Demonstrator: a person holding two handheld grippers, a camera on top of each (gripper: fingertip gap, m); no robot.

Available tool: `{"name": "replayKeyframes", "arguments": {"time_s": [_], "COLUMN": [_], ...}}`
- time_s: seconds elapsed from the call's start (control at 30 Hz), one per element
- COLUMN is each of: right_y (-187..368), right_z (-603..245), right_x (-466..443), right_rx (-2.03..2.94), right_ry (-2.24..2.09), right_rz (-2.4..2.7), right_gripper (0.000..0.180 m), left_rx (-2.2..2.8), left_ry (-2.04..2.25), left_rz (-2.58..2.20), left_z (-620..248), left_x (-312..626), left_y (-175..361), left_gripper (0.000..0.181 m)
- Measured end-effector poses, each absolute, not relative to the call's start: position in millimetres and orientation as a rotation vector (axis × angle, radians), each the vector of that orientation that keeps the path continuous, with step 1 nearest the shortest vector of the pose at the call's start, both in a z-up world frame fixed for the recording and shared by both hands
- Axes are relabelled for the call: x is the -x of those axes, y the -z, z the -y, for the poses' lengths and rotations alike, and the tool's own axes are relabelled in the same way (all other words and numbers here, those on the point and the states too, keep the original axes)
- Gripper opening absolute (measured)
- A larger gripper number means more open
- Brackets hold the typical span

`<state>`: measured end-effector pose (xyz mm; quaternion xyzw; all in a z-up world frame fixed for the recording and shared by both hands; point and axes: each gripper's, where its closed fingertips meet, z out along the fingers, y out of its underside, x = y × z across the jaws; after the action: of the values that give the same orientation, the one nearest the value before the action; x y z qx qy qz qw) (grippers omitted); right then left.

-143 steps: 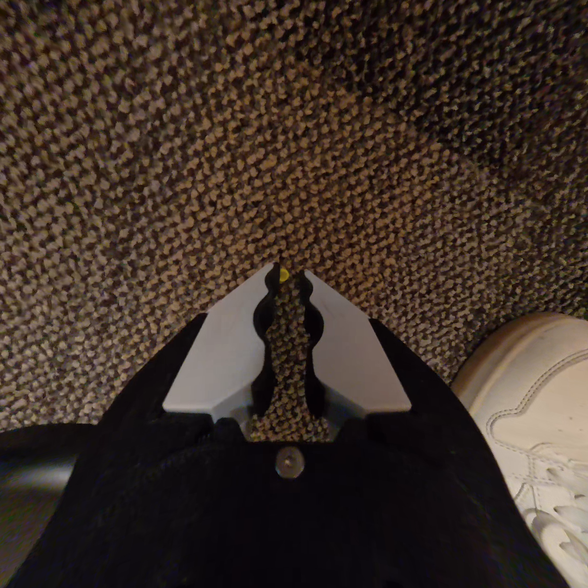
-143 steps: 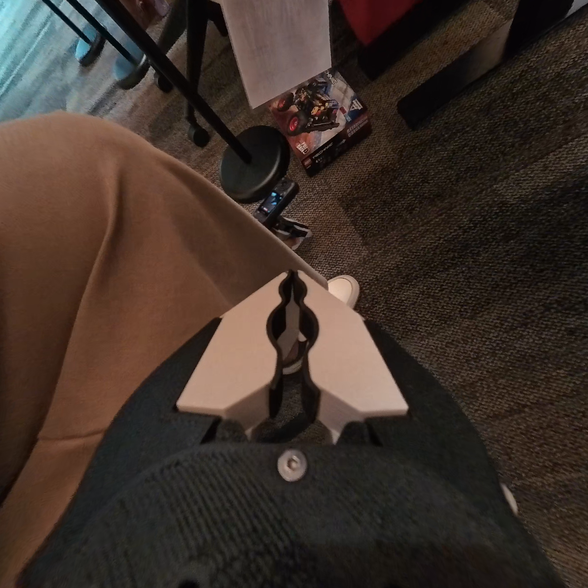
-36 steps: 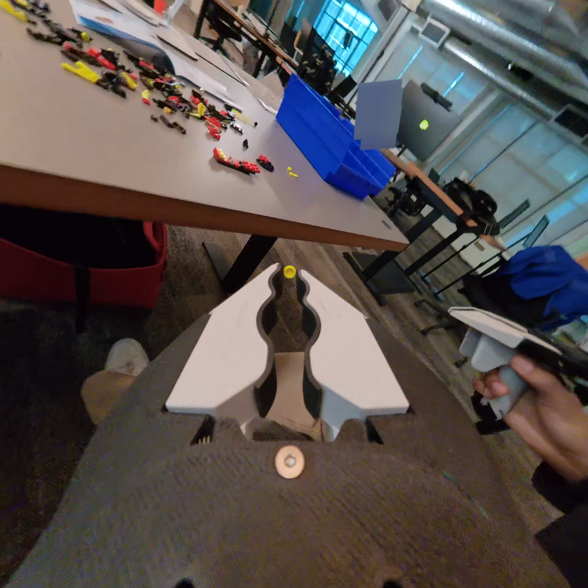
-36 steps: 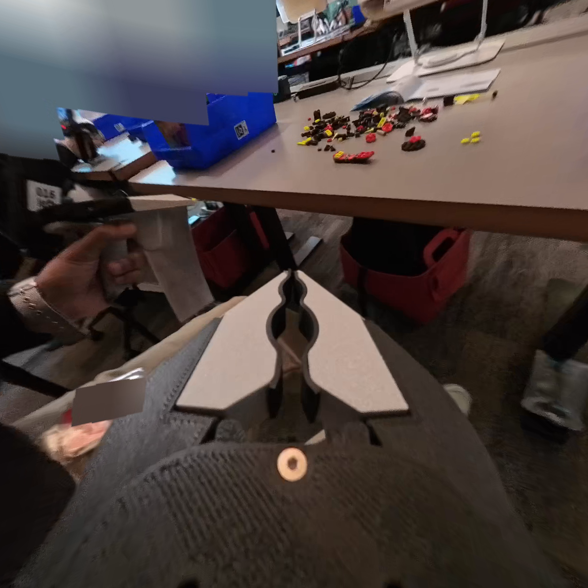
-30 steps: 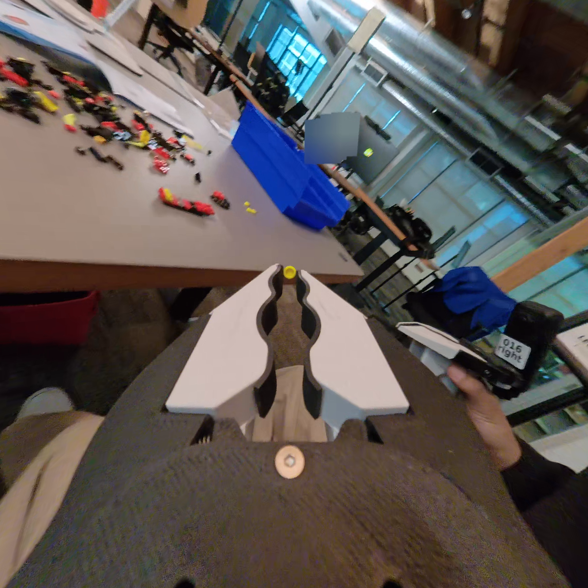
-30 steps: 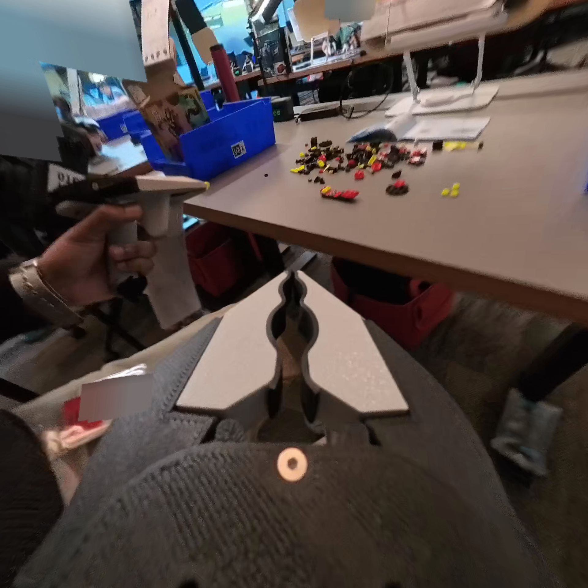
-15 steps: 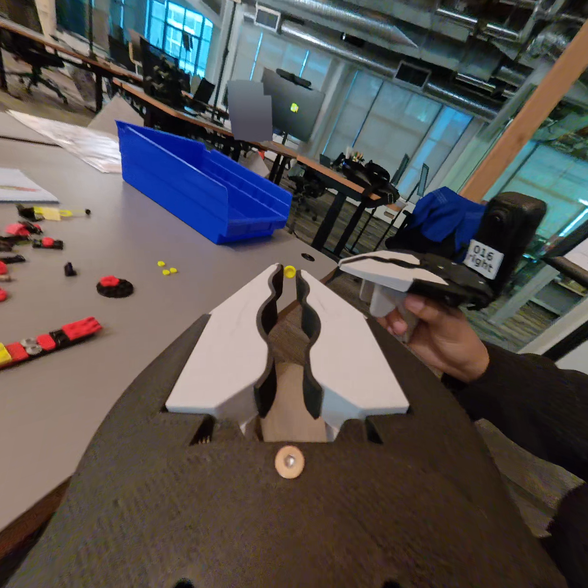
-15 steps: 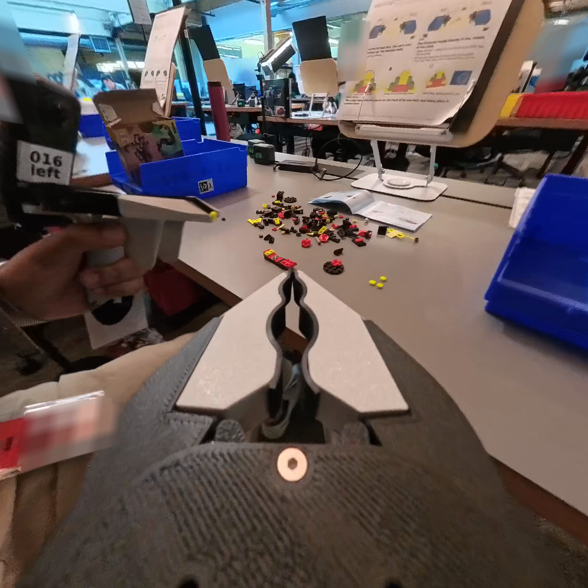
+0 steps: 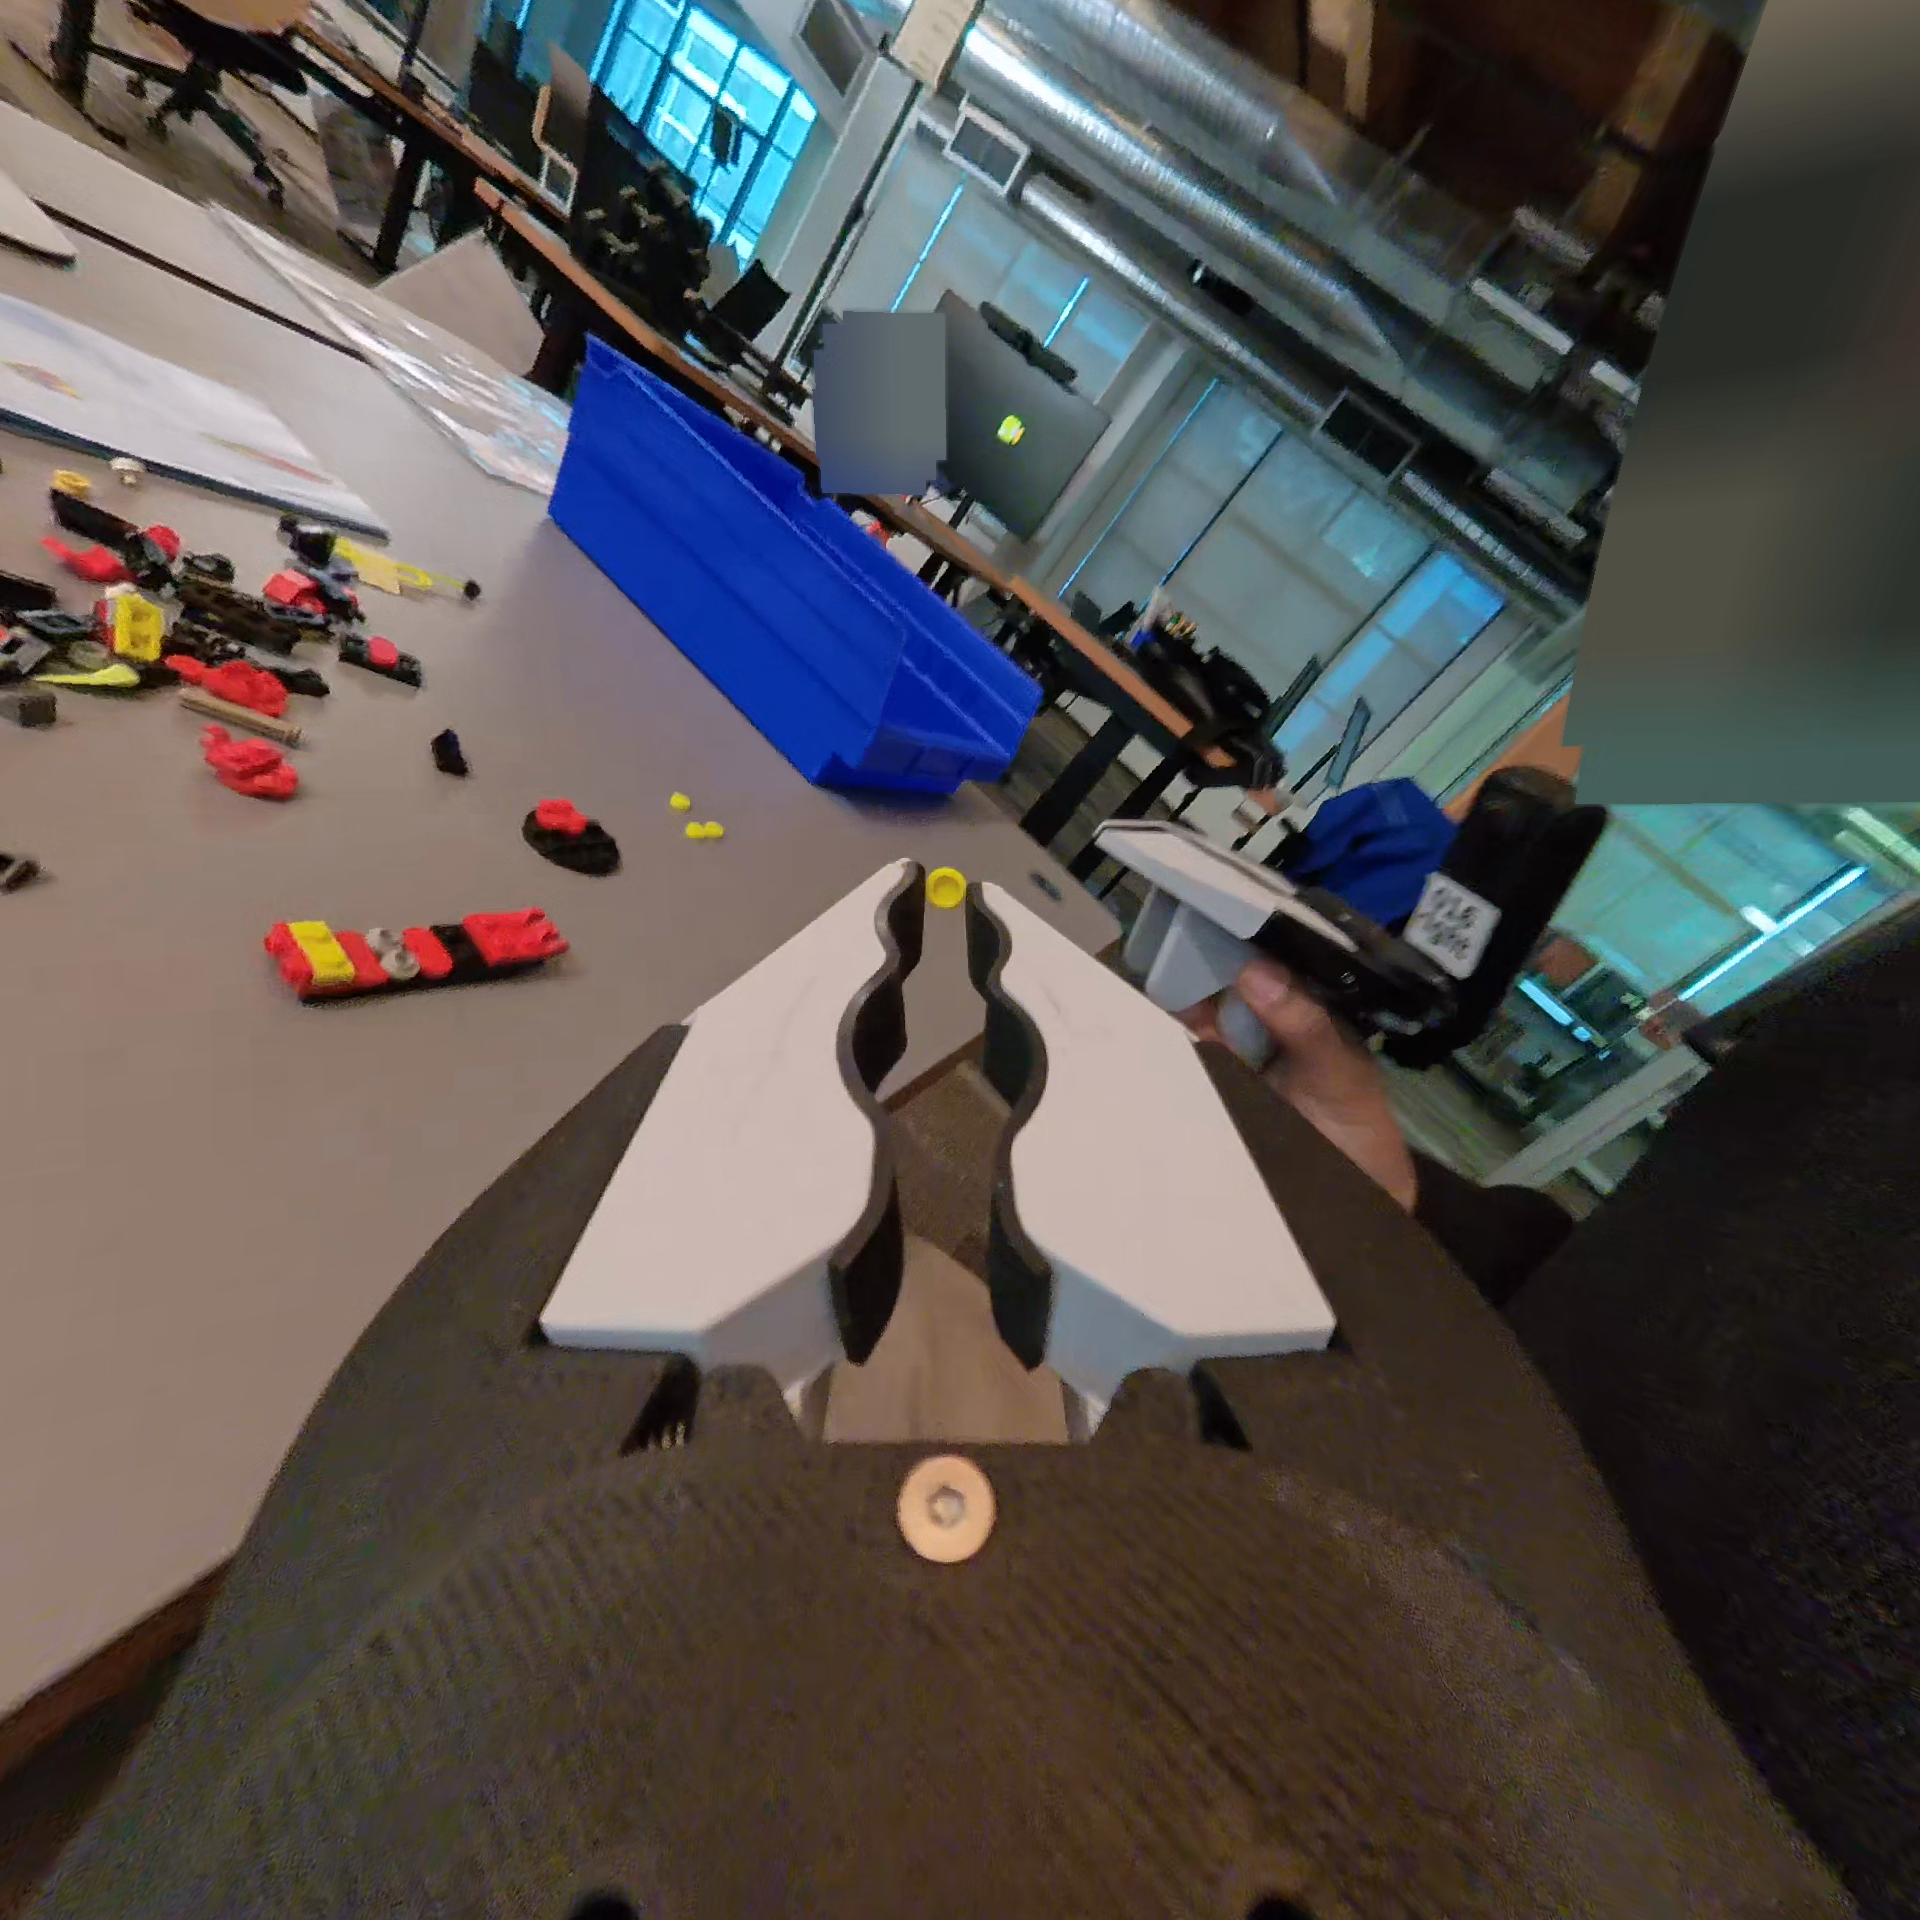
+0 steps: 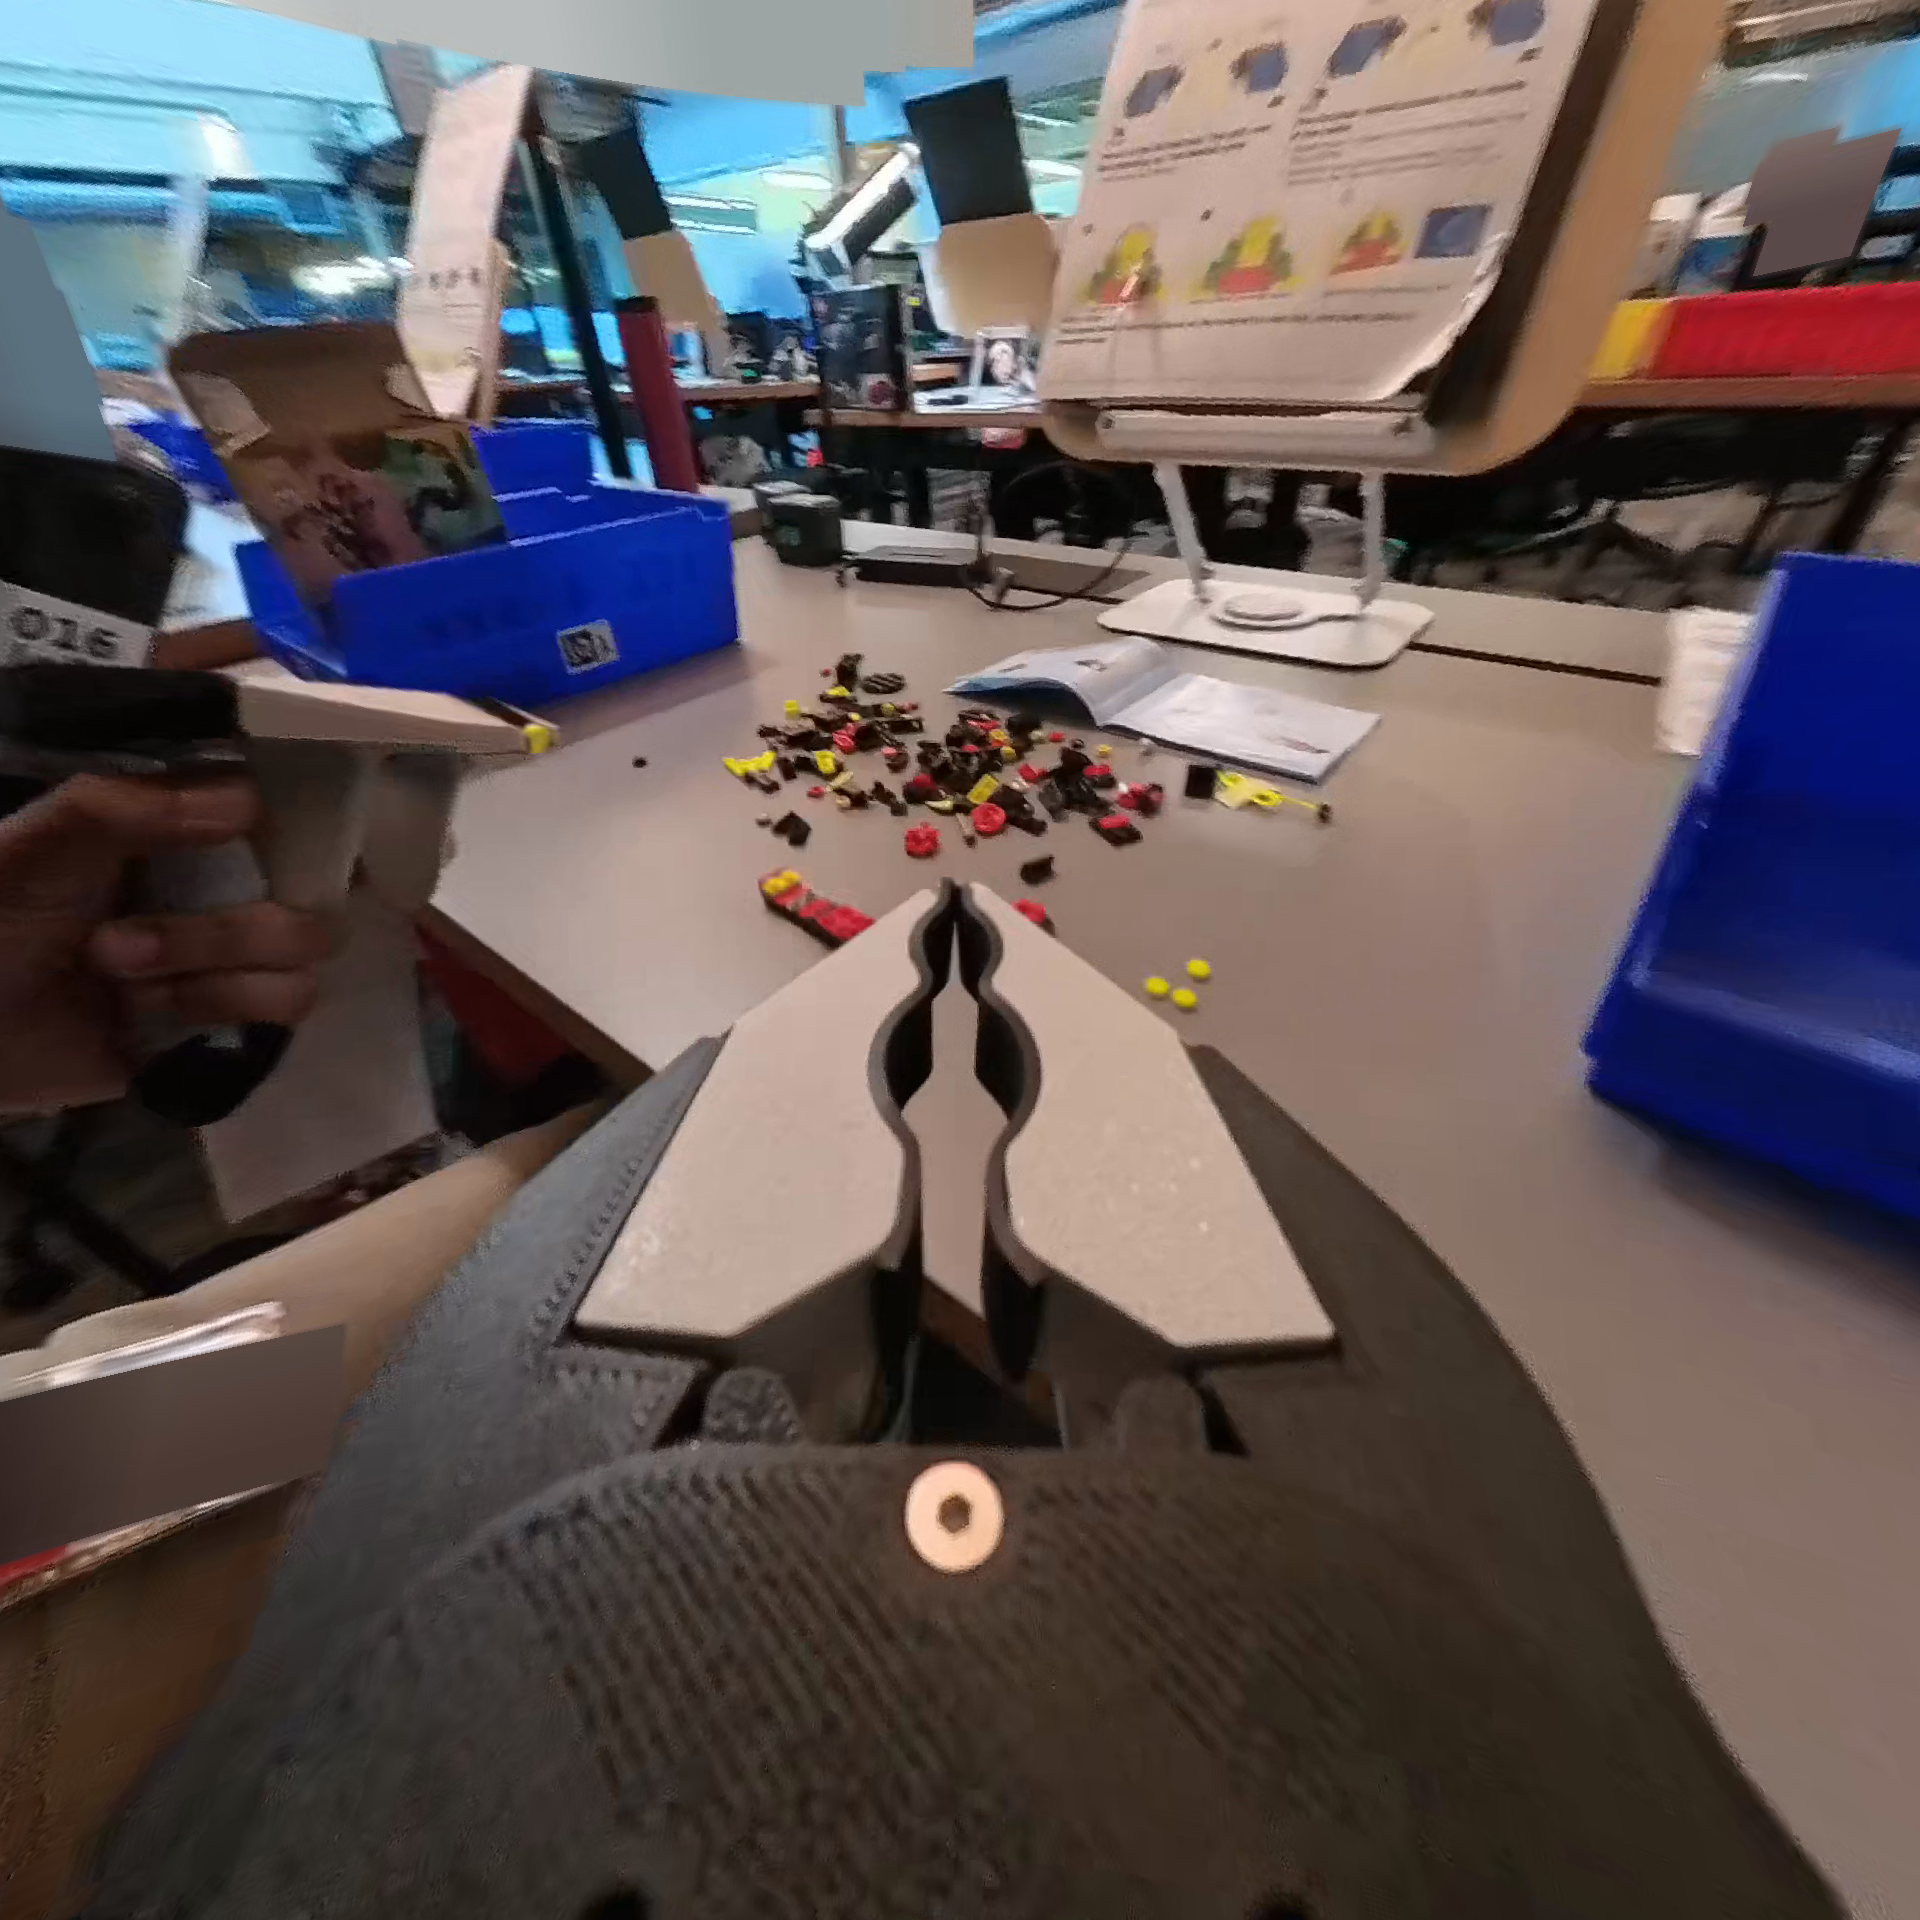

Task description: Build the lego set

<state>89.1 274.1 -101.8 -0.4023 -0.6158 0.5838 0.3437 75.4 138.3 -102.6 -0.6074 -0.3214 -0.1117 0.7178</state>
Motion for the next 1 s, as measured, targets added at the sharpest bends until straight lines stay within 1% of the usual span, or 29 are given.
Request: {"name": "replayKeyframes", "arguments": {"time_s": [0.1, 0.23, 0.4, 0.53, 0.6, 0.63, 0.83, 1.0], "right_y": [88.9, 82.6, 72.9, 61.0, 52.2, 49.0, 34.6, 34.5], "right_z": [-268.4, -261.6, -254.5, -255.9, -252.0, -248.7, -236.9, -232.3], "right_x": [-68.7, -47.8, -44.9, -53.9, -57.9, -59.9, -58.0, -61.0], "right_rx": [0.959, 0.812, 0.706, 0.619, 0.549, 0.512, 0.408, 0.326], "right_ry": [-1.574, -1.548, -1.61, -1.675, -1.736, -1.772, -1.884, -1.821], "right_rz": [1.627, 1.705, 1.76, 1.743, 1.743, 1.75, 1.793, 1.851], "right_gripper": [0.0, 0.0, 0.0, 0.0, 0.006, 0.01, 0.012, 0.014], "left_rx": [1.287, 1.276, 1.437, 1.448, 1.426, 1.41, 1.315, 1.294], "left_ry": [0.308, 0.383, 0.337, 0.407, 0.466, 0.5, 0.78, 0.869], "left_rz": [0.692, 0.629, 0.525, 0.507, 0.529, 0.537, 0.453, 0.382], "left_z": [-148.1, -173.1, -213.0, -233.4, -237.3, -238.7, -247.8, -244.8], "left_x": [-62.8, -49.7, -48.5, -53.1, -49.6, -46.8, -45.2, -54.6], "left_y": [85.7, 68.9, 83.6, 87.7, 89.4, 88.5, 70.0, 65.2], "left_gripper": [0.005, 0.005, 0.005, 0.005, 0.005, 0.005, 0.005, 0.005]}}
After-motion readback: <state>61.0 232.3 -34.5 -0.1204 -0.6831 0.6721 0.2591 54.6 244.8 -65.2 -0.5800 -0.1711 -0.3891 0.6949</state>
